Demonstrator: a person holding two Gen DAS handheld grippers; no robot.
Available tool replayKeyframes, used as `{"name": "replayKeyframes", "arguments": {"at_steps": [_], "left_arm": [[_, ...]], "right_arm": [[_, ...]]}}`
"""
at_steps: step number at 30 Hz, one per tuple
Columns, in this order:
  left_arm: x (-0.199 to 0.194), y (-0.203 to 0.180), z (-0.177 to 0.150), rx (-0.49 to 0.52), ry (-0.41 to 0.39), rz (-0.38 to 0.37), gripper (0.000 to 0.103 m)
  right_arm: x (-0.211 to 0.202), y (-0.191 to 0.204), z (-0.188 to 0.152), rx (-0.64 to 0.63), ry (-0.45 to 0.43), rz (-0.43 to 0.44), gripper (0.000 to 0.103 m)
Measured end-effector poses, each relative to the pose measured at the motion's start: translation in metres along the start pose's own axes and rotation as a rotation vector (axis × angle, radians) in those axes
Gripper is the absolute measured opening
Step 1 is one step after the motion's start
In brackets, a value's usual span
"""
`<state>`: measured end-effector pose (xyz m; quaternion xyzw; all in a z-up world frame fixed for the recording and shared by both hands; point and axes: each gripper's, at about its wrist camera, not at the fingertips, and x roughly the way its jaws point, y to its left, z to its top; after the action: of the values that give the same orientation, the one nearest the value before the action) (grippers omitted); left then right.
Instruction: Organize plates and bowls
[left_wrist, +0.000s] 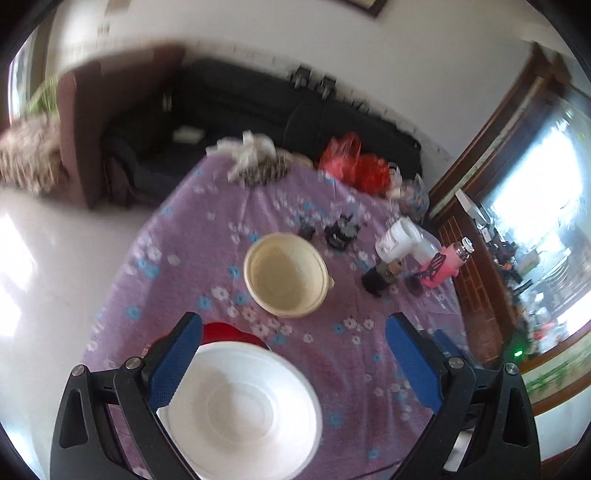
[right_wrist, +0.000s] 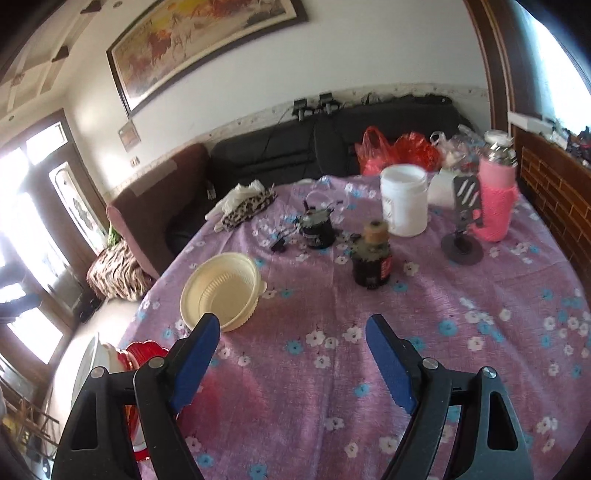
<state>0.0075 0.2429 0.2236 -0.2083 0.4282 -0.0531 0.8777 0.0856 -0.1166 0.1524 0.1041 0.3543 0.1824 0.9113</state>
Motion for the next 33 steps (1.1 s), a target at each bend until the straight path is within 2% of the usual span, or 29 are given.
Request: {"name": "replayKeyframes", "arguments": {"at_steps": [1,4,6,10,14,20,25,26,28,29,30,33], "left_arm": [[0.008,0.001,0.006,-0.001,0.035,0.001,0.099],[0.034,0.0,0.029,0.043,0.087,0.1,0.099],[0.058,-0.003,0.043,0.09,0.141,0.128,0.099],[0.116,0.002,0.064,0.098,0.279,0.082,0.099],[0.17,0.022,0.077,-0.016,0.383,0.016,0.099],[0.214,0.039,0.088,-0.104,0.457,0.028,0.099],[0.232,0.042,0.086,-0.114,0.487,0.049,0.099],[0.234,0.043,0.085,-0.115,0.49,0.053,0.099],[0.234,0.045,0.085,-0.114,0.489,0.057,0.099],[0.233,0.045,0.085,-0.113,0.483,0.061,0.099],[0.232,0.045,0.085,-0.113,0.476,0.062,0.099],[0.224,0.044,0.086,-0.118,0.452,0.067,0.099]], "right_arm": [[0.01,0.002,0.002,0.003,0.02,0.012,0.085],[0.038,0.006,0.008,0.018,0.071,0.052,0.085],[0.057,0.007,0.011,0.039,0.1,0.083,0.085],[0.095,0.01,0.013,0.097,0.152,0.152,0.085],[0.127,0.016,0.01,0.11,0.193,0.176,0.085],[0.163,0.016,0.008,0.138,0.237,0.19,0.085],[0.192,0.016,0.012,0.165,0.268,0.193,0.084],[0.197,0.017,0.012,0.168,0.278,0.194,0.079],[0.208,0.02,0.01,0.174,0.31,0.196,0.06],[0.212,0.021,0.009,0.177,0.326,0.193,0.038],[0.214,0.021,0.007,0.181,0.334,0.188,0.023],[0.21,0.016,0.002,0.198,0.324,0.171,0.019]]}}
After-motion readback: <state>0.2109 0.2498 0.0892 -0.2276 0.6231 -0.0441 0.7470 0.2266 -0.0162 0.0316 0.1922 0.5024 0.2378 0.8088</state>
